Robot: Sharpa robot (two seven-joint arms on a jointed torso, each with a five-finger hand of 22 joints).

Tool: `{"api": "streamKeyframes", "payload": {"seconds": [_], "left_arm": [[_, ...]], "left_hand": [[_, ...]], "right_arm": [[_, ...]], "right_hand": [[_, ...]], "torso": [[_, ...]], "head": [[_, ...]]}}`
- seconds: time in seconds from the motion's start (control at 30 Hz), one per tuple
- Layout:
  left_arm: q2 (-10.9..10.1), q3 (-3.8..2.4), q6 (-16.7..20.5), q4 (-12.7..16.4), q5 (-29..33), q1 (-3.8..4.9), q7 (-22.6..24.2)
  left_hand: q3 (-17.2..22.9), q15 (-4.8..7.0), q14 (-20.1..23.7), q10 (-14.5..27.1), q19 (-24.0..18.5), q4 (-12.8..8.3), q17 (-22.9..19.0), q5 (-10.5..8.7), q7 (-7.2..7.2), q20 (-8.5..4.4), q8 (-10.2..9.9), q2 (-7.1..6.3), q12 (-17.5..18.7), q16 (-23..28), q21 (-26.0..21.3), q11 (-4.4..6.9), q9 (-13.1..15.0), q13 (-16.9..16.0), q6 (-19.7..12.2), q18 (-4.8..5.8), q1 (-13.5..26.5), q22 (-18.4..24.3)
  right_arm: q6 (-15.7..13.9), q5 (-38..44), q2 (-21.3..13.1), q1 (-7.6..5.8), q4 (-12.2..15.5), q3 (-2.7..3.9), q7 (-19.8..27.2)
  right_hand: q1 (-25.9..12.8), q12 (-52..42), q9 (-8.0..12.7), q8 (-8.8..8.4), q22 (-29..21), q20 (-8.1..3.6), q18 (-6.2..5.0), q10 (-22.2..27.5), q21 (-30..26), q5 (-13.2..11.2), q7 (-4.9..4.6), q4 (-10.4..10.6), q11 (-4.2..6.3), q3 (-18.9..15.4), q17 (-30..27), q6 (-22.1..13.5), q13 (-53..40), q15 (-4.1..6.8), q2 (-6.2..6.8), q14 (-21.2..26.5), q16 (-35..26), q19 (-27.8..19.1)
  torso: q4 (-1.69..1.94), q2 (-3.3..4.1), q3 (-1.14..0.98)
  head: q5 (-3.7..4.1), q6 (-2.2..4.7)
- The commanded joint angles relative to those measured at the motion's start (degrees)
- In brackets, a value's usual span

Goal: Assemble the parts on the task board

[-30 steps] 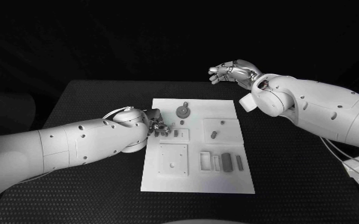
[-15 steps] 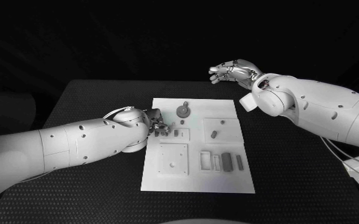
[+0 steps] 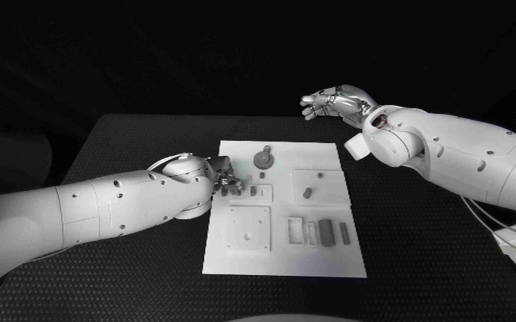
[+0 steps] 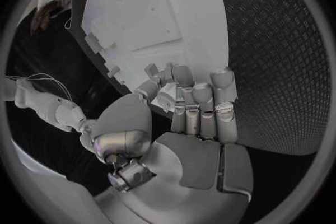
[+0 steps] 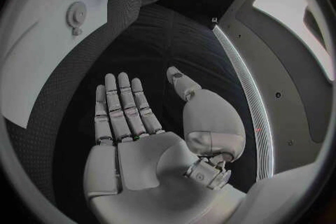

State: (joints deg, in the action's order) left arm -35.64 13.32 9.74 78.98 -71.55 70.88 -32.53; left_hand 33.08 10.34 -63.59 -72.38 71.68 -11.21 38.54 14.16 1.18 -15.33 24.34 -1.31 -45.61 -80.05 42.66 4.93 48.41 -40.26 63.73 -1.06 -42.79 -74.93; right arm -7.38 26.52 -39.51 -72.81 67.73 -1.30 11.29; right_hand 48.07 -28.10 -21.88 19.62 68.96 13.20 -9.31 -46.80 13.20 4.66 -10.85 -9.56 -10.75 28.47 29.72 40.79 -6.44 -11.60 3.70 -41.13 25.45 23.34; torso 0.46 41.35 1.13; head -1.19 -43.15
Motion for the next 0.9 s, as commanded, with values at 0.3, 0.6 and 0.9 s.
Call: {"api": "streamKeyframes", "payload": {"seconds": [0.3,0.6,0.9], "left_arm": [[0.1,-0.01,-1.01,0.13,-0.98,-0.01,-0.62],[0.16,-0.01,-0.65,0.1,-0.97,-0.02,-0.45],[0.18,-0.01,0.06,0.14,-0.96,-0.02,-0.18]], "left_hand": [[0.14,0.39,-0.16,-0.35,0.5,1.14,-0.03,-0.41,0.05,-0.45,-0.04,-0.79,-0.13,-0.04,0.42,-0.07,0.18,-0.06,0.32,-2.65,1.23,-1.12],[0.25,0.37,-0.19,-0.31,0.48,2.48,-0.11,-1.97,0.07,-0.46,-0.06,-1.9,-0.07,0.06,0.33,-0.09,0.31,0.01,0.17,-2.73,2.07,-1.05],[0.6,0.36,-0.16,-0.21,0.41,4.46,-0.2,-6.08,0.09,-0.46,-0.12,-4.08,-0.09,0.11,0.2,-0.1,0.5,0.06,-0.07,-2.89,2.49,-1.04]], "right_arm": [[0.61,-0.01,-0.04,0.03,0.07,0.02,0.52],[0.63,-0.01,-0.01,0.03,0.05,0.02,0.53],[0.66,-0.01,-0.05,0.03,0.06,0.02,0.52]], "right_hand": [[0.3,0.2,0.09,0.2,0.12,-0.08,0.99,0.16,-0.28,-0.1,-2.22,0.33,-0.21,-0.13,0.13,-0.31,0.1,-0.08,0.17,0.3,-0.26,-0.01],[0.32,0.19,0.11,0.22,0.15,-0.07,1.0,0.16,-0.33,-0.11,-2.22,0.33,-0.21,-0.15,0.16,-0.32,0.12,-0.09,0.19,0.32,-0.29,-0.04],[0.33,0.18,0.14,0.23,0.18,-0.06,1.01,0.16,-0.37,-0.11,-2.23,0.33,-0.22,-0.16,0.19,-0.33,0.14,-0.09,0.2,0.33,-0.31,-0.04]], "torso": [[0.03,0.0,0.06],[0.01,-0.01,0.04],[0.01,-0.01,0.02]], "head": [[0.14,-0.06],[0.16,-0.07],[0.17,-0.12]]}}
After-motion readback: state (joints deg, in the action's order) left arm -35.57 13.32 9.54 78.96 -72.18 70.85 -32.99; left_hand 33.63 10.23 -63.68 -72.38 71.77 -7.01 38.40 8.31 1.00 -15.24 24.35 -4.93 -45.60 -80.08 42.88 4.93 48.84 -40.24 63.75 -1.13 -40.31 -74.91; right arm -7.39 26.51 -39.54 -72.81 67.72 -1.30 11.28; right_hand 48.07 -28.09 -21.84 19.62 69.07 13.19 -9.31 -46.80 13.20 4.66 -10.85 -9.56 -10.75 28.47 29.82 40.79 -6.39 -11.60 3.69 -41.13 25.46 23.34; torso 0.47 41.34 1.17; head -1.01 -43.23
